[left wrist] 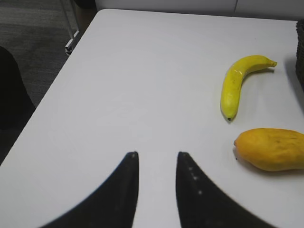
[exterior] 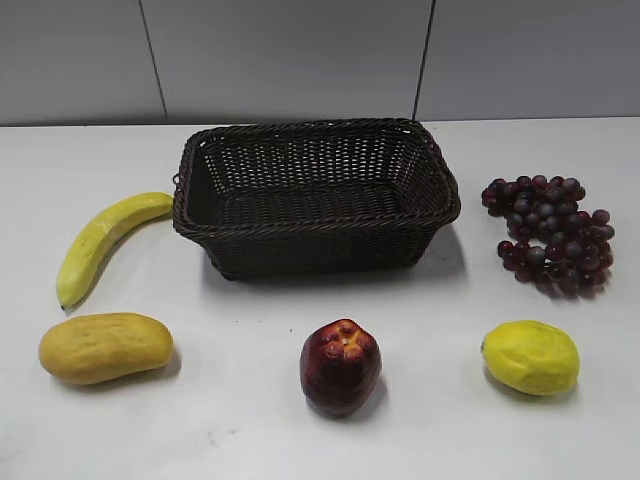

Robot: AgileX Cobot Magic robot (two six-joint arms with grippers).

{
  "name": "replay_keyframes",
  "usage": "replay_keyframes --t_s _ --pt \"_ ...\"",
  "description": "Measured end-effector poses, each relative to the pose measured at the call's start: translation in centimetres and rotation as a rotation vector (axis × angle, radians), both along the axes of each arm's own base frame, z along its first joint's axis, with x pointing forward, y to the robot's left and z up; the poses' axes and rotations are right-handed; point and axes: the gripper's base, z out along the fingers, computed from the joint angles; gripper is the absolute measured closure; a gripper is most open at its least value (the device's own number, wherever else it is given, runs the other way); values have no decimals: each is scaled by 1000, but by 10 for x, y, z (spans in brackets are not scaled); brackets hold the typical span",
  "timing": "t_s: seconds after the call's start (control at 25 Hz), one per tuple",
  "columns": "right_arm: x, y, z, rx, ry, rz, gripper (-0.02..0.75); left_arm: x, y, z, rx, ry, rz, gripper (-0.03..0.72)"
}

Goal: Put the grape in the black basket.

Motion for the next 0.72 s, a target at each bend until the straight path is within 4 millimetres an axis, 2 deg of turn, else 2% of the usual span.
replay_keyframes --t_s 0.72 --pt "1 0 4 2 -20 -1 167 0 0 0 0 0 0 471"
